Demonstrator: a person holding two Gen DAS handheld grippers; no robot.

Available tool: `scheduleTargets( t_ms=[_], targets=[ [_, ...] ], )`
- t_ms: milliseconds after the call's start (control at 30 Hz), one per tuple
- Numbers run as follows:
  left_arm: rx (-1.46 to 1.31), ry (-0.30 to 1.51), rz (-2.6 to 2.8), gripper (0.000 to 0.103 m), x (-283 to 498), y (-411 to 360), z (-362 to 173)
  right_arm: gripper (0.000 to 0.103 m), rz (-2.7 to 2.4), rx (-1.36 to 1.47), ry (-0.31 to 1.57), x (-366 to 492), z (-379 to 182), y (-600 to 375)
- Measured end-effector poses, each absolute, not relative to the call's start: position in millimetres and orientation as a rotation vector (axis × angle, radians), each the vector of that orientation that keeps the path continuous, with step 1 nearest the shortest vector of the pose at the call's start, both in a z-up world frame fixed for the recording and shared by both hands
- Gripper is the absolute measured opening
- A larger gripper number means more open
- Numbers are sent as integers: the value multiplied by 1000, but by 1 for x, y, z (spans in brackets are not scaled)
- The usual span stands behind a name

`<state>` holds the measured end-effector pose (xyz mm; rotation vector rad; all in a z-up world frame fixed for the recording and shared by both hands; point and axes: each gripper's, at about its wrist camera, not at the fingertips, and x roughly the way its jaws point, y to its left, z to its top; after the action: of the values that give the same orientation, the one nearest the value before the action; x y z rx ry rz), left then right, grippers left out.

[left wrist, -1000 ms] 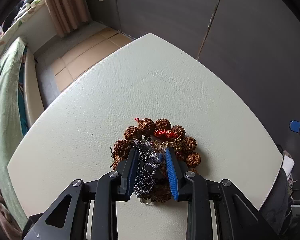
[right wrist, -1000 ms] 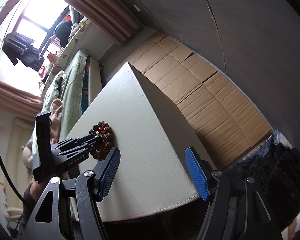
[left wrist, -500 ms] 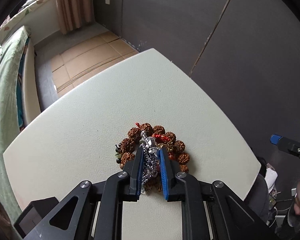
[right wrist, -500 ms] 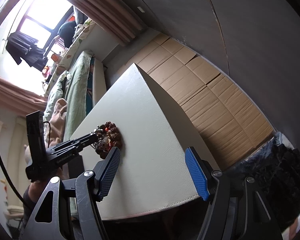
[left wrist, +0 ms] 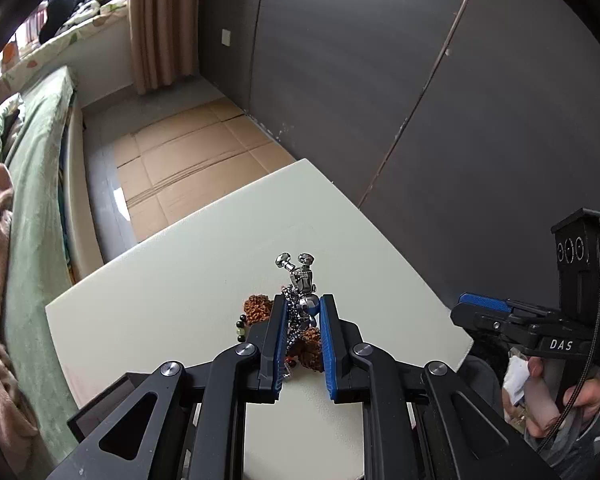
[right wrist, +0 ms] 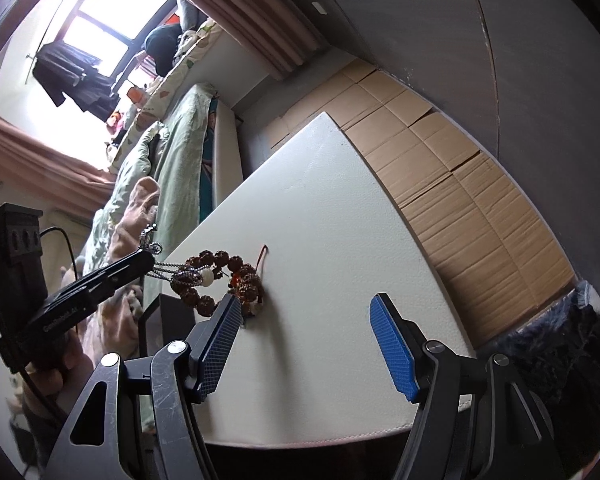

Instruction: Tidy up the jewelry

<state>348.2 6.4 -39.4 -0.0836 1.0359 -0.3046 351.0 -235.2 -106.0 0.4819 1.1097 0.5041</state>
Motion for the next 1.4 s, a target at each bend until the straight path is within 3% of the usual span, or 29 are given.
scheduleTargets(
  t_ms=[367, 533, 600, 700, 1000, 1067, 1100, 1133, 1400],
  targets=[
    [-157, 1067, -248, 16, 338, 40, -43, 68, 508, 474, 1136, 350, -112, -224],
    [-251, 961, -317, 16, 316, 57, -11, 68, 522, 467, 1141, 351, -111, -215],
    [-227, 929, -304, 8, 312, 58, 0, 68, 532, 460, 1142, 352, -110, -210],
    [-195, 923, -293, 8, 308, 58, 9, 68, 551, 449, 1139, 352, -108, -201],
    [-191, 1166, -266, 10, 316, 40, -55, 68, 554, 445, 1156, 348, -116, -197],
    [-165, 1189, -263, 26, 316, 32, -68, 68, 540, 449, 1163, 347, -119, -202],
    [-152, 1198, -259, 49, 317, 28, -73, 68, 533, 451, 1166, 348, -121, -205],
    [-142, 1201, -258, 64, 316, 23, -77, 68, 526, 454, 1168, 347, -122, -207],
    [-44, 1225, -232, 62, 316, 8, -103, 68, 487, 473, 1173, 345, -130, -228]
  ],
)
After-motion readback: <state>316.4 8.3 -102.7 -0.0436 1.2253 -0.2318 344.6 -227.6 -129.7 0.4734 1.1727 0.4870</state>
